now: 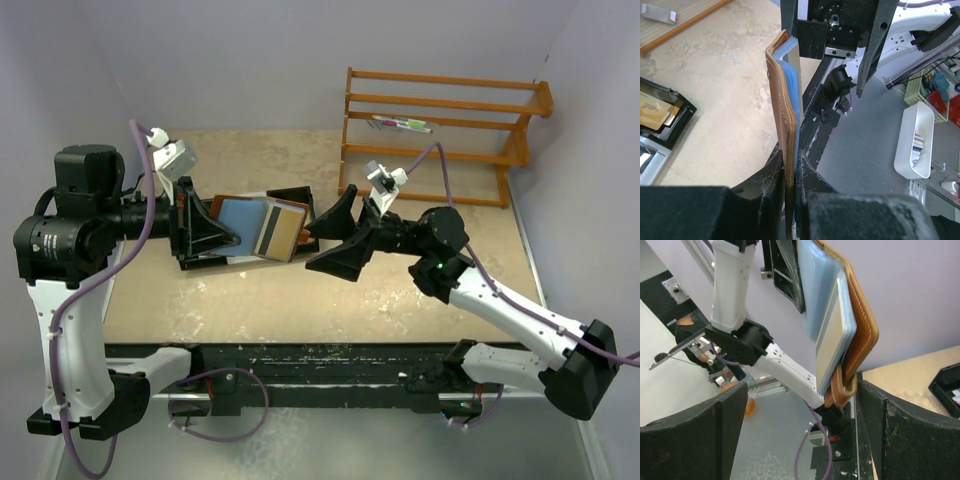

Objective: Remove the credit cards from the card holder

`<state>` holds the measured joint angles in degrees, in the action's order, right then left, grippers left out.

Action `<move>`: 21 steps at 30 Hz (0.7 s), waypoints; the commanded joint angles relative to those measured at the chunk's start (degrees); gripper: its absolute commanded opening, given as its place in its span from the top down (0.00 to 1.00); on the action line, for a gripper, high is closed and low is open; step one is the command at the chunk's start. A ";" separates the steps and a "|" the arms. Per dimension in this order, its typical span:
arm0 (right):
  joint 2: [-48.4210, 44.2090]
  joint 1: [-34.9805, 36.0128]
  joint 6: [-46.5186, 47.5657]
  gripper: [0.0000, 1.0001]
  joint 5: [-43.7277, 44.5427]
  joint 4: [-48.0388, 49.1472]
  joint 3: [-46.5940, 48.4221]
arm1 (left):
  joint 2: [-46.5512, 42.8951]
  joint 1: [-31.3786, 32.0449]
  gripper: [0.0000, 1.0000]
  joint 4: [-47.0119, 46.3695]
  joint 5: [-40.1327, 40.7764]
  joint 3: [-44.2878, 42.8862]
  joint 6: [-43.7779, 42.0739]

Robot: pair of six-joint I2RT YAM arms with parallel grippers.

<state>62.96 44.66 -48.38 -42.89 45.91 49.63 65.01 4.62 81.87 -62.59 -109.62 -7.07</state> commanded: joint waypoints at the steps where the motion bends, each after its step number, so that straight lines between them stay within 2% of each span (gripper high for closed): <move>1: 1.83 2.15 -1.71 0.08 3.73 1.49 5.41 | -0.77 -0.05 0.99 -1.78 -5.06 0.47 1.11; 8: 2.85 3.81 -1.79 0.22 5.91 -0.74 7.59 | -0.55 -0.05 0.99 -0.48 -13.14 0.51 0.93; 11: 2.04 3.94 -2.63 0.39 5.85 0.26 7.44 | -0.53 -0.05 0.99 -0.43 -13.48 0.77 0.92; 14: 1.10 4.00 -2.84 0.62 6.09 0.18 7.41 | -0.66 -0.05 0.98 -0.27 -12.96 1.15 0.43; 17: 0.85 3.98 -3.03 0.86 5.79 0.23 7.59 | -0.92 -0.05 0.89 0.48 -9.98 1.61 -1.28; 19: 0.76 4.03 -3.07 0.98 5.55 0.11 7.59 | -0.91 -0.04 0.79 1.92 -6.66 1.35 -3.72; 21: 0.76 4.00 -2.94 1.00 4.89 0.09 7.55 | -0.40 -0.05 0.68 3.82 -1.59 1.02 -6.43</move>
<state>65.08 48.38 -51.13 -38.06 43.20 54.68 64.60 4.62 83.33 -70.04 -108.14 -8.69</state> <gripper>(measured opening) 0.057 0.255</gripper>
